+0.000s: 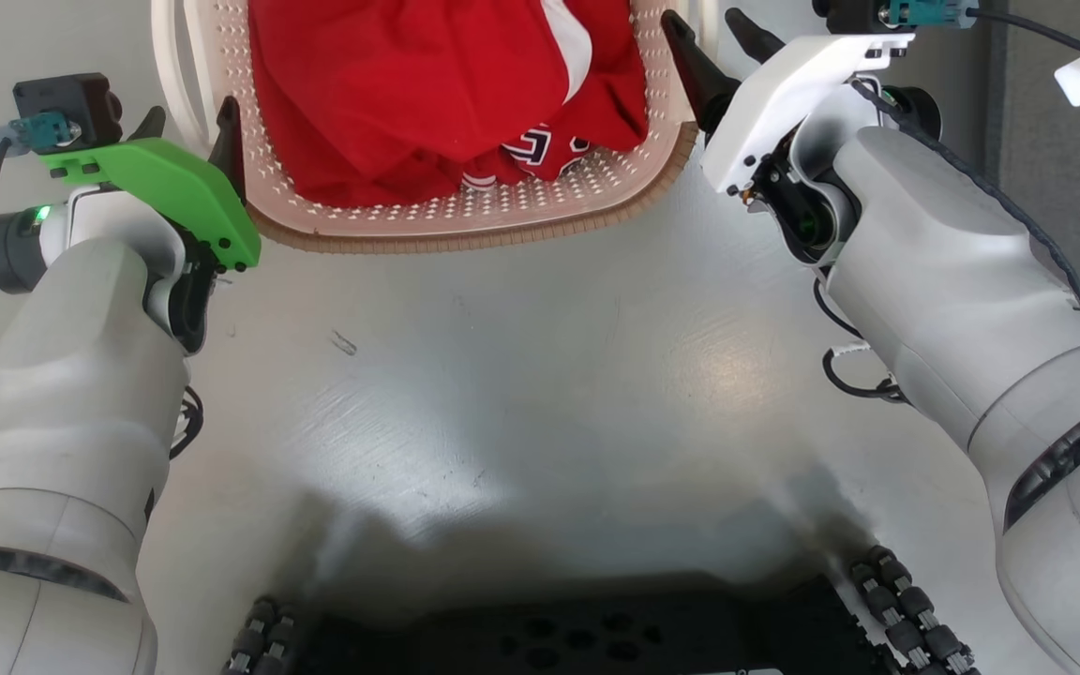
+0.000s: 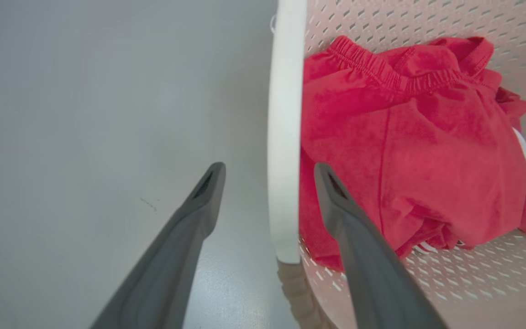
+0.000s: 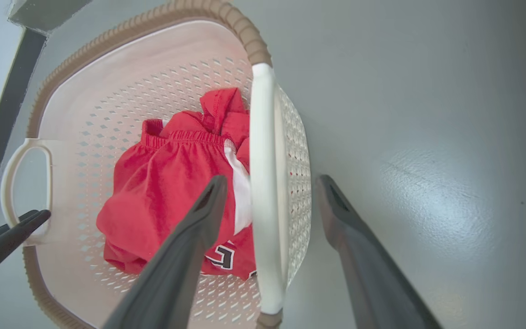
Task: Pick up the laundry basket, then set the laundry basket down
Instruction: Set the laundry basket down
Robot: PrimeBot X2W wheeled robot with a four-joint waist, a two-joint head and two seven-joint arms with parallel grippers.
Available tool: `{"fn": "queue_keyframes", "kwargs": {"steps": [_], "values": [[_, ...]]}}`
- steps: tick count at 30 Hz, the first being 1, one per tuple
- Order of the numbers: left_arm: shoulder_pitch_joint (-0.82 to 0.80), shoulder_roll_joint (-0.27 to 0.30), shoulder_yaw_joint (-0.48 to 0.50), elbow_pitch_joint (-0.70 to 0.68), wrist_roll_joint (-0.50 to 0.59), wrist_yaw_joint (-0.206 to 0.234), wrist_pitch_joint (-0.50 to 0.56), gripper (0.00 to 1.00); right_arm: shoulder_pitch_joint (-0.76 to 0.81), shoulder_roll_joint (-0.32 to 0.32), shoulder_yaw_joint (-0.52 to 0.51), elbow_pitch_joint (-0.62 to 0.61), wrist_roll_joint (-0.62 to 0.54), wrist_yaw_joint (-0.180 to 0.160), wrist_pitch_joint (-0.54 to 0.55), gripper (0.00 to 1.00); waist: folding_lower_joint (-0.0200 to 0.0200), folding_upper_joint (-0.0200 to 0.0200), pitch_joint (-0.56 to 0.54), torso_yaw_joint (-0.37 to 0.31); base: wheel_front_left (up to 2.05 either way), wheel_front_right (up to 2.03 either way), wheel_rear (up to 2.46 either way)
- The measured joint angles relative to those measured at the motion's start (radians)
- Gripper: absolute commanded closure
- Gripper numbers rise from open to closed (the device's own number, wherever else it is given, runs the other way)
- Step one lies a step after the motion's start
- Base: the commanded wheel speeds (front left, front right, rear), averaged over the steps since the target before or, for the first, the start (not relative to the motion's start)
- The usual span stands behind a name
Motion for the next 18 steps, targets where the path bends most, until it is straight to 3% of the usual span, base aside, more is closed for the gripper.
{"fn": "queue_keyframes", "kwargs": {"steps": [18], "values": [[0.07, 0.02, -0.002, 0.022, -0.001, -0.005, -0.031, 0.0, 0.061, 0.001, 0.015, 0.011, 0.036, 0.006, -0.013, 0.0, 0.0, 0.0, -0.118, -0.022, 0.0, 0.0, 0.0]]}}
